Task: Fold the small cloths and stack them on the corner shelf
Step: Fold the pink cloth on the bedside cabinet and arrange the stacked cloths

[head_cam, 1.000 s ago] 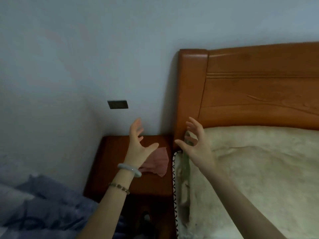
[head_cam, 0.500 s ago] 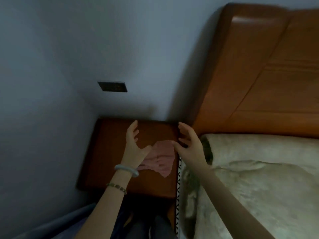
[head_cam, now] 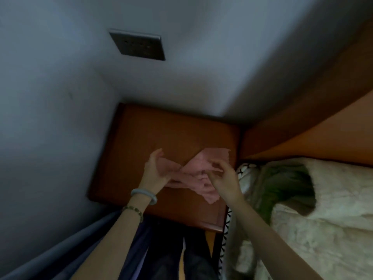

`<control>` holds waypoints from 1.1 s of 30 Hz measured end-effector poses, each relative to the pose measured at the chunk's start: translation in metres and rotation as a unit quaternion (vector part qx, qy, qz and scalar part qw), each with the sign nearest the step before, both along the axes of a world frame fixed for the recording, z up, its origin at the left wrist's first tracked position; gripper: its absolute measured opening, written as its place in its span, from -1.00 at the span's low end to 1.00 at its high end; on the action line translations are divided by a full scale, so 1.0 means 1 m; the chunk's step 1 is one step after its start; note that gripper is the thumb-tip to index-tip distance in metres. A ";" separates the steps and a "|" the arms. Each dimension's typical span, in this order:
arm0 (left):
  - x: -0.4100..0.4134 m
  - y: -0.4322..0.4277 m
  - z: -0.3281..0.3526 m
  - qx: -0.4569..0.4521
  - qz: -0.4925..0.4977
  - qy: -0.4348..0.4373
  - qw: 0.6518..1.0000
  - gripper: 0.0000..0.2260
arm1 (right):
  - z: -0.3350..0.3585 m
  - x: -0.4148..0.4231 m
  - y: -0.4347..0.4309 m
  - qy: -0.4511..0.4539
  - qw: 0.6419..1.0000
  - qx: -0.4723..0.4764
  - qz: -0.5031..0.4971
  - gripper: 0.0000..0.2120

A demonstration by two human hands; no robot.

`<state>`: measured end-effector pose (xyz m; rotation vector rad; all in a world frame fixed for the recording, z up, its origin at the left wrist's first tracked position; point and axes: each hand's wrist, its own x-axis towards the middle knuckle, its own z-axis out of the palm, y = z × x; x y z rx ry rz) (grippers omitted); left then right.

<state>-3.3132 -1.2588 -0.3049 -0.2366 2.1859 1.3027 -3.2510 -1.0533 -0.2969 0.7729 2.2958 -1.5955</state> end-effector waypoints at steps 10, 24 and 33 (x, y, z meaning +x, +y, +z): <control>-0.008 -0.026 -0.114 -0.166 -0.380 0.059 0.908 -0.47 | -0.117 0.004 -0.040 -0.080 0.951 0.170 0.246 -0.65; -0.023 -0.060 -0.089 -0.189 -0.454 0.068 0.868 -0.64 | -0.014 -0.038 -0.027 0.019 0.986 0.026 0.161 -0.84; -0.084 -0.081 0.007 -0.182 -0.197 0.181 0.946 -0.82 | 0.064 -0.077 0.018 0.143 0.966 0.207 0.062 -0.97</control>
